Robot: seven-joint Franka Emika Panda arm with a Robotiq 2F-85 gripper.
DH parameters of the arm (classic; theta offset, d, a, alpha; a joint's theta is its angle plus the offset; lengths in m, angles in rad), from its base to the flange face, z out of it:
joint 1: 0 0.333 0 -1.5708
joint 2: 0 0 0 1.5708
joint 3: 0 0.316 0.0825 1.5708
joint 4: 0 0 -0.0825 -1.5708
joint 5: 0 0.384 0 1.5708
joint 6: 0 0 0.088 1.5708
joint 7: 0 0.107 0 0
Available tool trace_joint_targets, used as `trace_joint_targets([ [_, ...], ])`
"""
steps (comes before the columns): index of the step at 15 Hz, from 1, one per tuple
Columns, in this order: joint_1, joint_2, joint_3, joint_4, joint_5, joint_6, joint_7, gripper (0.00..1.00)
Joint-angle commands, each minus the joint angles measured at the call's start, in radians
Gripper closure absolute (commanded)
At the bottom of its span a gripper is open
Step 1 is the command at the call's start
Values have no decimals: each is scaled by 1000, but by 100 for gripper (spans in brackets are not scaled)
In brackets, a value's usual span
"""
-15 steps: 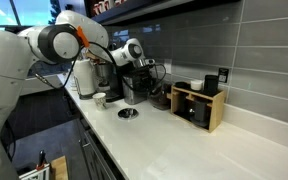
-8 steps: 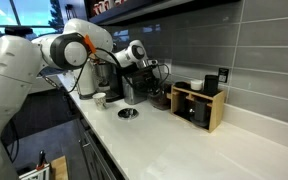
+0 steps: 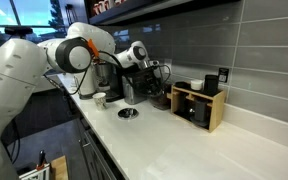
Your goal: Use the spoon to put some contents of the jar in the cup
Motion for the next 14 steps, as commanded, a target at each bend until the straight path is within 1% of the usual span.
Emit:
trace_joint_targets([
  [1, 9, 18, -18, 38, 11, -34, 1, 77],
  [2, 8, 14, -20, 36, 10, -40, 3, 77],
  [4, -5, 4, -16, 26, 2, -34, 7, 94],
  [5, -6, 2, -18, 26, 0, -34, 9, 98],
  [6, -8, 2, -18, 26, 1, -33, 7, 90],
  [7, -8, 2, -20, 30, 2, -43, 5, 85],
  [8, -7, 1, -21, 30, 0, -49, 7, 93],
  [9, 3, 5, -32, 40, 7, -64, 6, 97],
  [11, 1, -7, -26, 35, -3, -76, 16, 100],
  [14, 12, -27, -33, 31, -20, -96, 35, 99],
])
